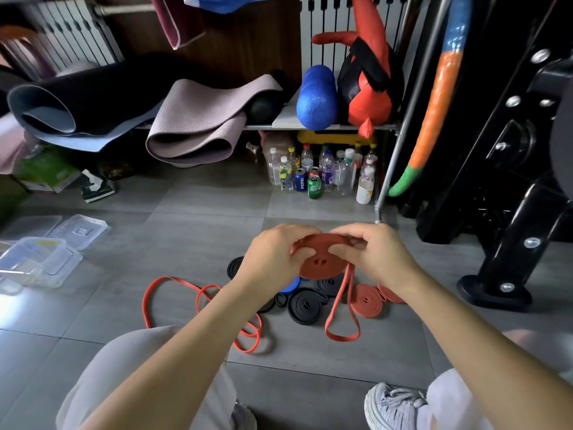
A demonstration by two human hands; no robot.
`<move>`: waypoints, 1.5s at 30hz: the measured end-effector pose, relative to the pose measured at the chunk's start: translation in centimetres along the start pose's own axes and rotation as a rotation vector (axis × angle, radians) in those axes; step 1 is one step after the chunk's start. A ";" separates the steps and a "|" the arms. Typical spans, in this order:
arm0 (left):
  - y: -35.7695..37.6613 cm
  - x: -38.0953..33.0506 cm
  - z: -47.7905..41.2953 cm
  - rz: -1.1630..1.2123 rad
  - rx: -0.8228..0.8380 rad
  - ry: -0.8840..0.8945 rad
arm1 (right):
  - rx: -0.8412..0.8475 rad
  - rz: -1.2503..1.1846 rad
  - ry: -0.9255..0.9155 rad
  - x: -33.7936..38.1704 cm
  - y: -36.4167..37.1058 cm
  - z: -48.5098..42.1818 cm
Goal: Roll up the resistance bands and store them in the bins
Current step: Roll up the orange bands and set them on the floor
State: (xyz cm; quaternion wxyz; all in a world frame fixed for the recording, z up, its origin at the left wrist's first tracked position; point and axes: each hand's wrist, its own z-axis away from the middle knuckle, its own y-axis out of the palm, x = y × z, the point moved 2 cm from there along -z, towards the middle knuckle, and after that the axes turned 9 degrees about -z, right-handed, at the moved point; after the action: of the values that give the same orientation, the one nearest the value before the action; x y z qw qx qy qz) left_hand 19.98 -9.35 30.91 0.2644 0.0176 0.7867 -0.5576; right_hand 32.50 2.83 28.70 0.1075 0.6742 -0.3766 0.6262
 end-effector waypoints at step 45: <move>-0.9 1.4 -0.9 0.821 0.013 -0.326 | -0.134 -0.418 0.019 0.9 -1.0 -0.1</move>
State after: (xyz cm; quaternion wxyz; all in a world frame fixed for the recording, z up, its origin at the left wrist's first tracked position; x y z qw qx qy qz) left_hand 18.12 -9.26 31.30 0.5845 0.2423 0.6590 -0.4067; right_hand 33.01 3.27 29.94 0.2830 0.7228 -0.2684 0.5704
